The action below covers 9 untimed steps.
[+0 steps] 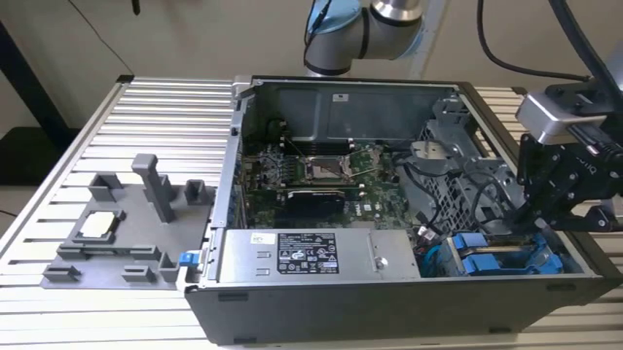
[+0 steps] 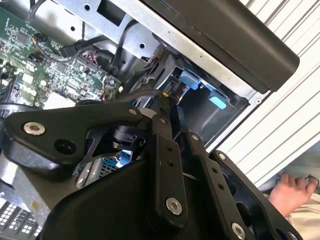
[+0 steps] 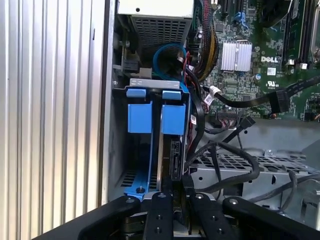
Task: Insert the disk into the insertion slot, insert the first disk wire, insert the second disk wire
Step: 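Insert the first disk wire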
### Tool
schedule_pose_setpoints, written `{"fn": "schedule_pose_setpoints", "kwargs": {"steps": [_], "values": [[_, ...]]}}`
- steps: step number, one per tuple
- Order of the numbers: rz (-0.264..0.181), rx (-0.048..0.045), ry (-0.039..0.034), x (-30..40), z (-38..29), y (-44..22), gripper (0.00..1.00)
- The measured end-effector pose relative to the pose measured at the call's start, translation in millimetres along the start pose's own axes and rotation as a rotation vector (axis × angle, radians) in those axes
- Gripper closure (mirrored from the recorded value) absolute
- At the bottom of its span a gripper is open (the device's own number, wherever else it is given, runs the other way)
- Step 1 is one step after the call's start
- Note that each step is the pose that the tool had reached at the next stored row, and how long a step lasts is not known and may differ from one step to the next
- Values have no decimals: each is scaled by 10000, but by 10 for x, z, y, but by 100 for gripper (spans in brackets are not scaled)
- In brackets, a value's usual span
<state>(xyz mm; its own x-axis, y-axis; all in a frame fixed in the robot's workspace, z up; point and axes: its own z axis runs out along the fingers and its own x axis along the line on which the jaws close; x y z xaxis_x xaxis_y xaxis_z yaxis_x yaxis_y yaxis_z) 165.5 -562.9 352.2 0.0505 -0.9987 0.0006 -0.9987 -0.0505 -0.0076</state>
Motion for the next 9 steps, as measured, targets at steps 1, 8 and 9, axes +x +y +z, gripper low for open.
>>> {"fn": "schedule_pose_setpoints", "kwargs": {"steps": [1,8,9], "values": [[0,0,3,0,7,0,81],[0,0,5,-2,57,0,81],[0,0,7,-3,62,0,81]]}}
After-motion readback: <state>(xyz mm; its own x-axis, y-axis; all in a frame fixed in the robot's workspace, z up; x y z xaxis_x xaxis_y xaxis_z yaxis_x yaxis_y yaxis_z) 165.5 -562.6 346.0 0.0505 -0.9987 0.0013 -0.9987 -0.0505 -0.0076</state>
